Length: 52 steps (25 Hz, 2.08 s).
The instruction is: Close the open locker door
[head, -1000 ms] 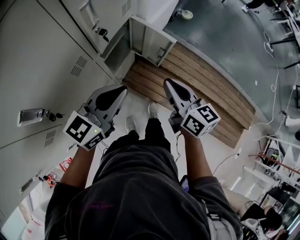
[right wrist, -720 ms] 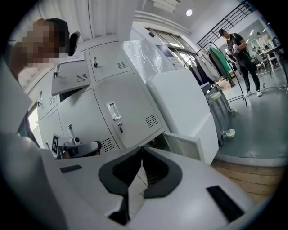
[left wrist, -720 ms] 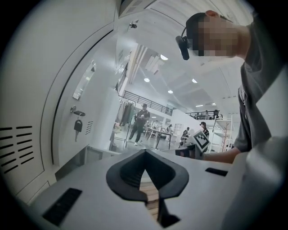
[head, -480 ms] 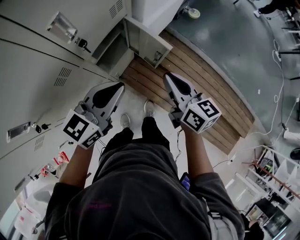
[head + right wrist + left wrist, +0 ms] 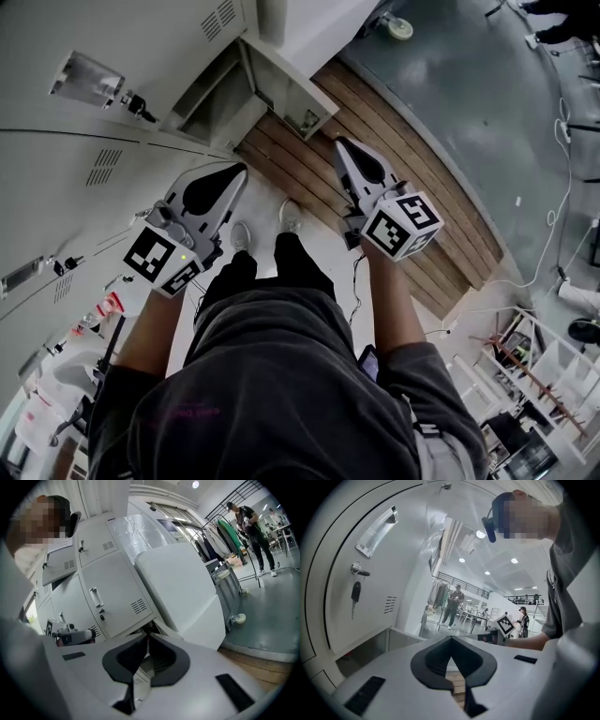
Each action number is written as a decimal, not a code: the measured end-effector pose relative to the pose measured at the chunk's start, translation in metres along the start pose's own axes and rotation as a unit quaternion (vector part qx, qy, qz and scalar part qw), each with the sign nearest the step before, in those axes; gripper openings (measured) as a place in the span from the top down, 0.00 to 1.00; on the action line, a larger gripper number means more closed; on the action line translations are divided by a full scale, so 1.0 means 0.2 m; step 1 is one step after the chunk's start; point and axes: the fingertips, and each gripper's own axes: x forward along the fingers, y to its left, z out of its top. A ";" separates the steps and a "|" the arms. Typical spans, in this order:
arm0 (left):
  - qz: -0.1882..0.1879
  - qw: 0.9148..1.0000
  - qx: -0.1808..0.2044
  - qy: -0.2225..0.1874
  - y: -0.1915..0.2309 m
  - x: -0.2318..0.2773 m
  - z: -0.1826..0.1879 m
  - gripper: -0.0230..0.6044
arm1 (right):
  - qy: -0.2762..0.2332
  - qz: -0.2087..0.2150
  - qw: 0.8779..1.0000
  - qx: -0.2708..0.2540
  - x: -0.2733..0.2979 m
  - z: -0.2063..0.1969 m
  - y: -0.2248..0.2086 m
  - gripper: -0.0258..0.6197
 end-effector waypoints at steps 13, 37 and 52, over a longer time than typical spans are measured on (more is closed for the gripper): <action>0.034 0.999 -0.020 0.009 0.07 0.18 -0.07 0.94 | 0.032 0.024 0.999 0.010 0.15 0.01 -0.23 0.91; 0.076 0.996 -0.041 0.018 0.15 0.23 -0.16 0.94 | 0.071 0.050 0.996 0.028 0.33 -0.06 -0.38 0.84; 0.081 0.996 -0.045 0.011 0.19 0.06 -0.17 0.94 | 0.078 0.052 0.995 0.025 0.34 -0.15 -0.23 0.84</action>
